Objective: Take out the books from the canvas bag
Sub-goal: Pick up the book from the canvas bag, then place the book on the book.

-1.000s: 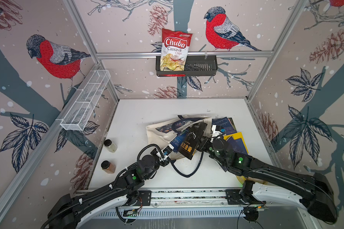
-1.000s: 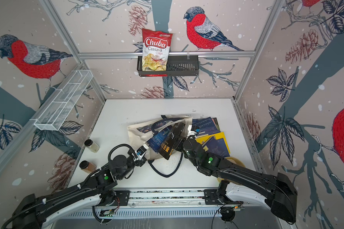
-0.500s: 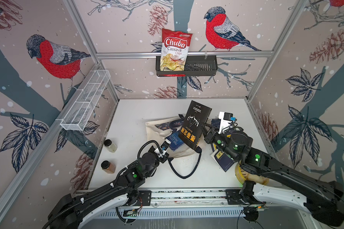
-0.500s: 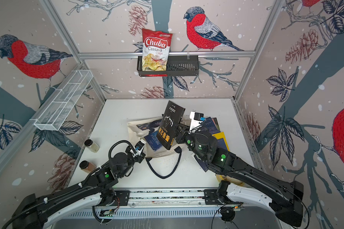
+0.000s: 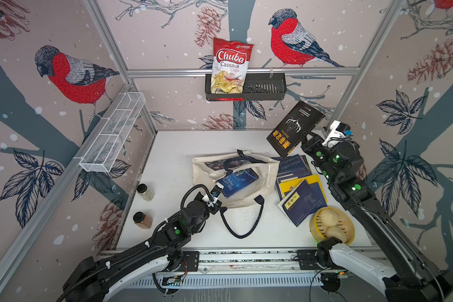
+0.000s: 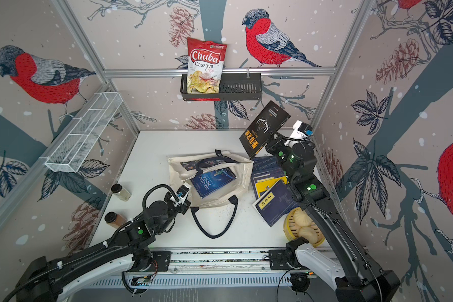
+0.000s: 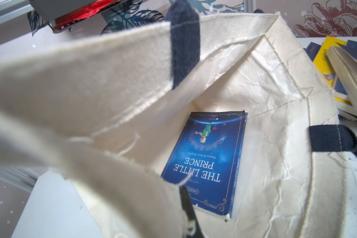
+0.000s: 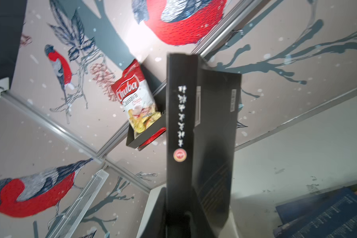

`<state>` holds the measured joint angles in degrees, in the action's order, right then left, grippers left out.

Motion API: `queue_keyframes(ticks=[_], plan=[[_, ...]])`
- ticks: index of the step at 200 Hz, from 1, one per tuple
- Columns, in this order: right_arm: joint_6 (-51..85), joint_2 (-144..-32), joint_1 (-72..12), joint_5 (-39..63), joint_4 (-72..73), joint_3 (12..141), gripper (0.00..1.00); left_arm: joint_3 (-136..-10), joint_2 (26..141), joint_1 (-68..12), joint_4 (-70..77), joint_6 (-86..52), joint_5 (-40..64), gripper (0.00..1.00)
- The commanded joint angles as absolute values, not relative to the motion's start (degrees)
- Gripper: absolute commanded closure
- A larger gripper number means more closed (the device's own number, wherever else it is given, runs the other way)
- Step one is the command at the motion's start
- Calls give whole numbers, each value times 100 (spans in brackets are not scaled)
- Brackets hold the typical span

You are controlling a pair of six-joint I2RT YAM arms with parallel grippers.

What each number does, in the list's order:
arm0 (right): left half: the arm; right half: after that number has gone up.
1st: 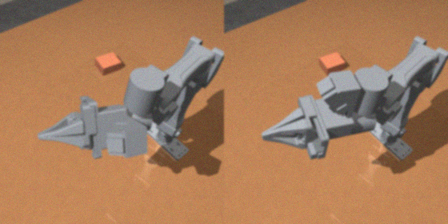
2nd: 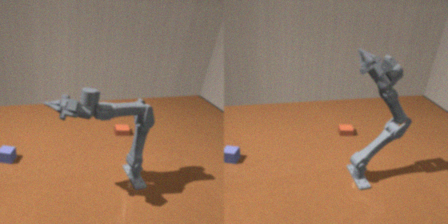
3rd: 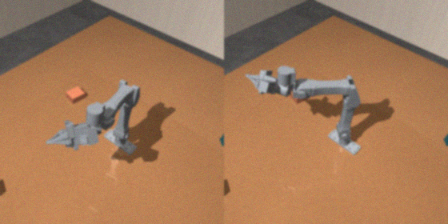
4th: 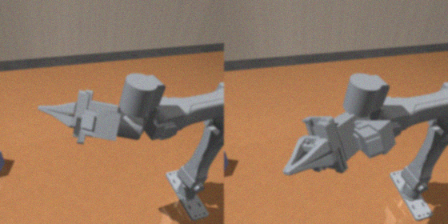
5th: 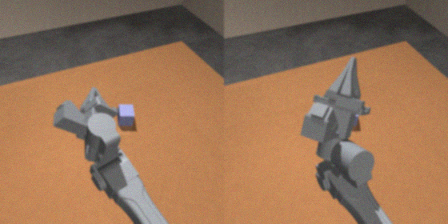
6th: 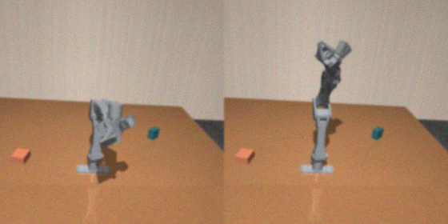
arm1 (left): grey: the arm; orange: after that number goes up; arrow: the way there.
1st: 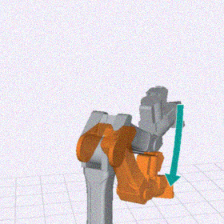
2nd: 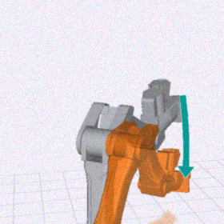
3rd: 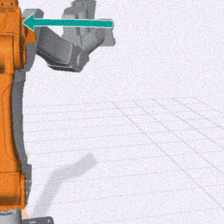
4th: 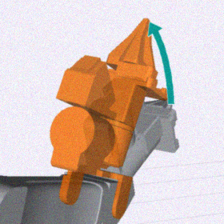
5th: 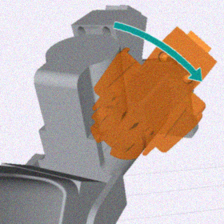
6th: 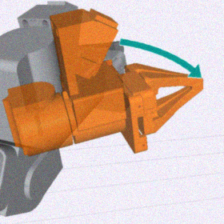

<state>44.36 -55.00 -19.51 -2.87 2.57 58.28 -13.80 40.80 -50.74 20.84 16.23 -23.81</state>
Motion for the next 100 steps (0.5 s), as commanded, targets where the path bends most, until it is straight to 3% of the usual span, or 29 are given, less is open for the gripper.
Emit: queue_keyframes(ticks=[1, 20, 48, 61, 100], plan=[[5184, -5487, -1199, 817, 1230, 5607, 100, -1450, 4092, -5063, 2305, 1541, -2332, 100], [5643, -5620, -493, 1326, 1448, 5513, 100, -1445, 4121, -5063, 2296, 1538, -2335, 100], [5861, -6166, -89, 1497, 1736, 5366, 100, -1467, 4151, -5063, 2295, 1529, -2284, 100], [6286, -6521, 174, 2057, 2177, 5126, 100, -1455, 4144, -5062, 2292, 1530, -2255, 100], [6724, -7455, 352, 2392, 3492, 4438, 100, -1443, 4107, -5062, 2299, 1551, -2220, 100]])
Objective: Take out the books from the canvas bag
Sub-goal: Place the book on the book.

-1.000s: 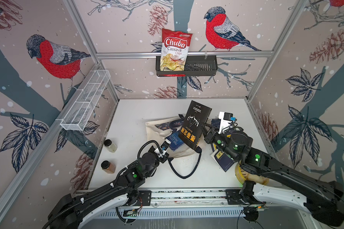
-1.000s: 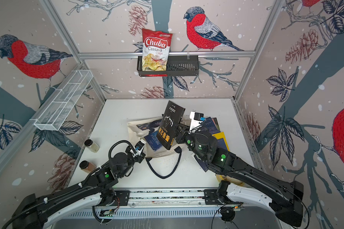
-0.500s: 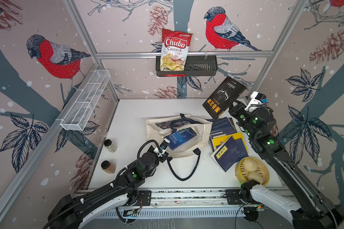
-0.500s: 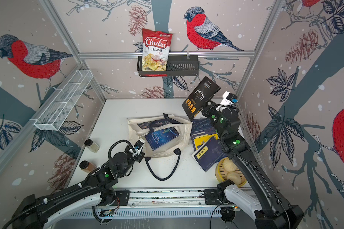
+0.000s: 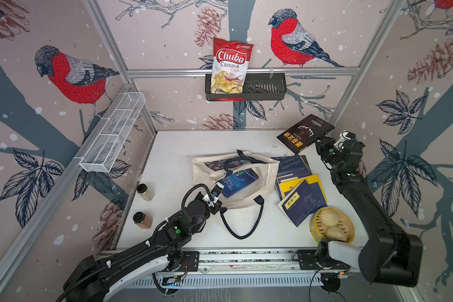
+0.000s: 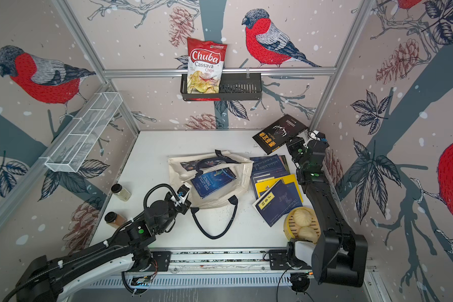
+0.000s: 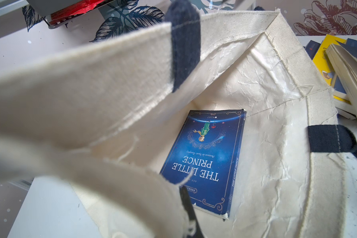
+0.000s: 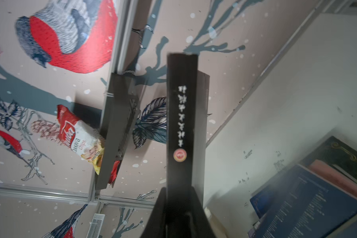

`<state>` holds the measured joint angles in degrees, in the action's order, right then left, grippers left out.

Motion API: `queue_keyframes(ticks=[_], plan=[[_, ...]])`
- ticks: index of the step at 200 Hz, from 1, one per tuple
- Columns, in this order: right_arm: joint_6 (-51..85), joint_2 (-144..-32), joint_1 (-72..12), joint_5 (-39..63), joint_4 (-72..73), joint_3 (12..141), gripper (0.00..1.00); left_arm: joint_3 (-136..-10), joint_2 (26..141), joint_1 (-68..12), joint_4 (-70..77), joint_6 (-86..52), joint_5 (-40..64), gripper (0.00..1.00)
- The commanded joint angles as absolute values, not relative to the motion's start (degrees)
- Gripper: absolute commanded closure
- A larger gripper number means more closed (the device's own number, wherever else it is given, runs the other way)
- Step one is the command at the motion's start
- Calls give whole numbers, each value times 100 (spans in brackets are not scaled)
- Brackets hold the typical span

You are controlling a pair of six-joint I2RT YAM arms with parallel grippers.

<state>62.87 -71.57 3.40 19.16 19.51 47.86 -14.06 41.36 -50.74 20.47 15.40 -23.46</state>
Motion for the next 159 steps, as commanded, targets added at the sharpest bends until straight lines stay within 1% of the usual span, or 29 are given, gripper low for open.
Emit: queue_keyframes(ticks=[1, 16, 47, 87, 122, 133, 148, 152, 159], plan=[[6737, -7467, 352, 2378, 3522, 4416, 100, -1446, 4106, -5062, 2301, 1553, -2213, 100], [6693, -7587, 289, 2149, 3965, 4082, 100, -1450, 4105, -5063, 2309, 1556, -2209, 100], [6273, -7737, -55, 1373, 3779, 3641, 100, -1455, 4119, -5063, 2296, 1558, -2167, 100], [6583, -8088, -110, 1160, 4333, 2864, 100, -1450, 4120, -5065, 2294, 1547, -2126, 100], [6610, -8306, -64, 1154, 3826, 2919, 100, -1456, 4117, -5063, 2295, 1556, -2084, 100], [6609, -8299, -45, 1071, 3557, 2979, 90, -1459, 4119, -5062, 2294, 1561, -2079, 100], [6607, -8266, -11, 1044, 3273, 3029, 86, -1458, 4106, -5063, 2298, 1558, -2069, 100], [6609, -8255, -1, 1022, 3182, 3046, 84, -1446, 4101, -5063, 2294, 1558, -2068, 100], [6609, -8226, 4, 991, 3000, 3081, 77, -1450, 4096, -5063, 2294, 1562, -2060, 100]])
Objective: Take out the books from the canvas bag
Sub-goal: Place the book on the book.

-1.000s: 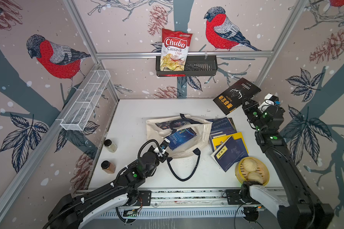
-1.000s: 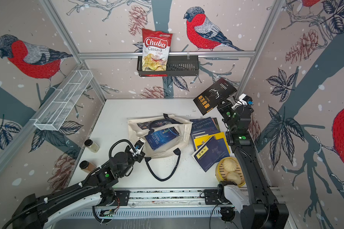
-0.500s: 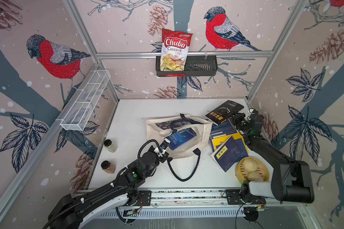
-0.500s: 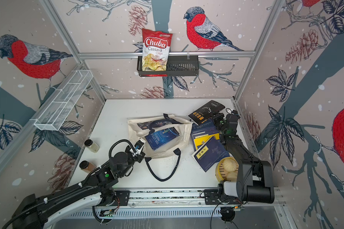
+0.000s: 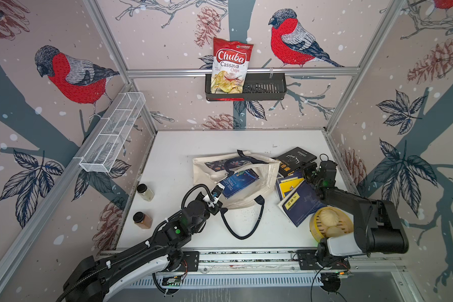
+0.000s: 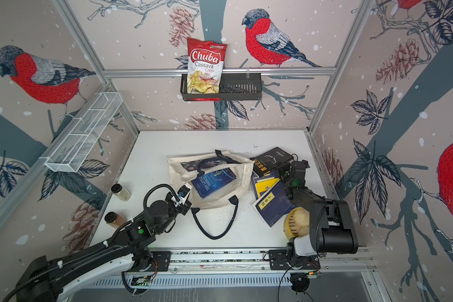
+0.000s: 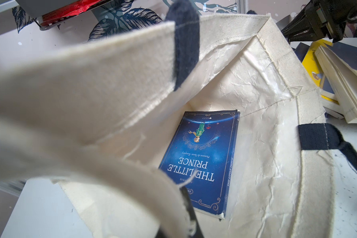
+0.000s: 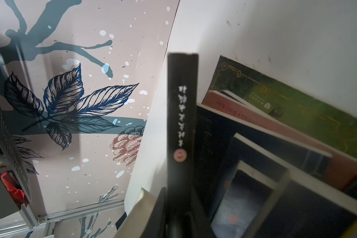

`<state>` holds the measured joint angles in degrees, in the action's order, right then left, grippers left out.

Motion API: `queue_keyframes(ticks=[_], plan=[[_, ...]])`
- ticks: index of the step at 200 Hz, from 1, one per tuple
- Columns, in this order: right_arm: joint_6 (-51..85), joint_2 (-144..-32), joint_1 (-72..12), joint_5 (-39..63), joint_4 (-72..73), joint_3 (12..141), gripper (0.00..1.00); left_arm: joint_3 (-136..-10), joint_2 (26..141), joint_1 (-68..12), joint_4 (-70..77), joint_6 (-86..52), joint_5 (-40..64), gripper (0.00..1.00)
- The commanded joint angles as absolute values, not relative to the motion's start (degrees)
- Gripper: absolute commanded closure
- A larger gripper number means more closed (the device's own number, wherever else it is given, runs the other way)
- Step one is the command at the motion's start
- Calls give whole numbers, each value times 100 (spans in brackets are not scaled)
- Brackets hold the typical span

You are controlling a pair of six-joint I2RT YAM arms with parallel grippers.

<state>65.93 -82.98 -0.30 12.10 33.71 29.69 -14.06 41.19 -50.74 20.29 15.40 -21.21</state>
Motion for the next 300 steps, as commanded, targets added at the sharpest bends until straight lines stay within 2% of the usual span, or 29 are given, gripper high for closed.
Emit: queue_keyframes(ticks=[1, 19, 59, 95, 108, 120, 128, 137, 146, 169, 175, 213, 234, 270, 300], plan=[[6609, -8222, 5, 988, 2972, 3081, 76, -1450, 4096, -5063, 2290, 1563, -2058, 100], [6612, -8176, 51, 995, 2551, 3159, 59, -1451, 4101, -5062, 2294, 1569, -2048, 100], [6605, -7760, 105, 983, 2000, 3149, 44, -1459, 4097, -5063, 2284, 1576, -2030, 100], [6433, -6923, 97, 769, 1559, 3130, 37, -1459, 4090, -5061, 2277, 1589, -2013, 100], [6400, -6643, 72, 581, 1320, 3138, 29, -1459, 4095, -5063, 2288, 1600, -2001, 100], [6318, -6441, 70, 560, 1270, 3111, 26, -1459, 4088, -5063, 2283, 1600, -1988, 100], [6330, -6338, 70, 554, 1208, 3087, 19, -1453, 4086, -5063, 2281, 1600, -1991, 100], [6329, -6257, 87, 585, 1223, 3031, 17, -1459, 4078, -5058, 2283, 1600, -1983, 100], [6354, -6195, 88, 625, 1204, 3000, 10, -1458, 4094, -5062, 2283, 1600, -1981, 100], [6281, -6079, 88, 791, 1256, 2961, 5, -1459, 4084, -5063, 2259, 1613, -1963, 100], [6328, -6045, 92, 806, 1212, 2970, 0, -1459, 4075, -5063, 2260, 1614, -1962, 100], [6233, -6006, -26, 1154, 777, 3336, 0, -1450, 4067, -5063, 2287, 1610, -1935, 100], [6273, -5883, -552, 1010, 493, 3451, 0, -1444, 4057, -5058, 2293, 1611, -1926, 100], [6323, -5418, -2558, -524, 378, 3458, 0, -1446, 4084, -5063, 2285, 1644, -1874, 100], [6453, -5484, -3882, -1155, 567, 3363, 0, -1438, 4069, -5061, 2260, 1661, -1823, 100]])
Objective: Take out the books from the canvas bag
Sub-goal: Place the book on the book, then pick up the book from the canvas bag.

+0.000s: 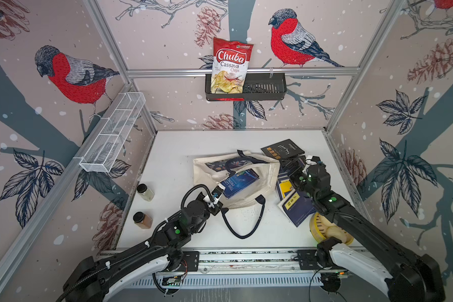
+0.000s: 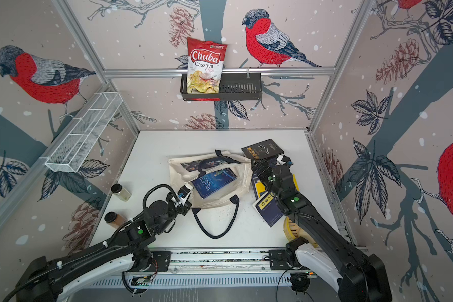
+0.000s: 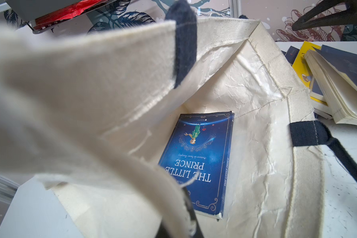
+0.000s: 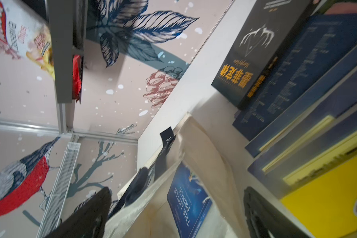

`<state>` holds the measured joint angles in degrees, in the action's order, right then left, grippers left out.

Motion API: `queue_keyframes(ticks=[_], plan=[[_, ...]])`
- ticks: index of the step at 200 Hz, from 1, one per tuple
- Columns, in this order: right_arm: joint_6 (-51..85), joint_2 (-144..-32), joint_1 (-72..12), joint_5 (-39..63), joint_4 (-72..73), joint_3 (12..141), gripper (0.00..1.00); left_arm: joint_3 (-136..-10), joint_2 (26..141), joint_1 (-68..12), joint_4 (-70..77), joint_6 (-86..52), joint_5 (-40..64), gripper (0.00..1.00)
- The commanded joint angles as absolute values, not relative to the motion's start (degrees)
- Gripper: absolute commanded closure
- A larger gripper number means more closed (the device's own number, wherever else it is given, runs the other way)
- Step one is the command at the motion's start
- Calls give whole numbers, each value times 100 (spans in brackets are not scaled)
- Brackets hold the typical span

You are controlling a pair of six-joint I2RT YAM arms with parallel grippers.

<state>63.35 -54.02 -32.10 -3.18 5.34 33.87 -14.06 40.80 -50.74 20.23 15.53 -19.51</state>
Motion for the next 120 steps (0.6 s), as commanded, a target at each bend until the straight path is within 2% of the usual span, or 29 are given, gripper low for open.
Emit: queue_keyframes(ticks=[1, 71, 120], plan=[[6457, -5493, -3914, -1166, 565, 3369, 0, -1435, 4069, -5062, 2259, 1661, -1821, 100], [6328, -6435, -5659, -1761, 1335, 3464, 0, -1436, 4097, -5063, 2254, 1662, -1759, 100], [6258, -7110, -5938, -1612, 1703, 3575, 0, -1434, 4126, -5063, 2261, 1642, -1664, 100]])
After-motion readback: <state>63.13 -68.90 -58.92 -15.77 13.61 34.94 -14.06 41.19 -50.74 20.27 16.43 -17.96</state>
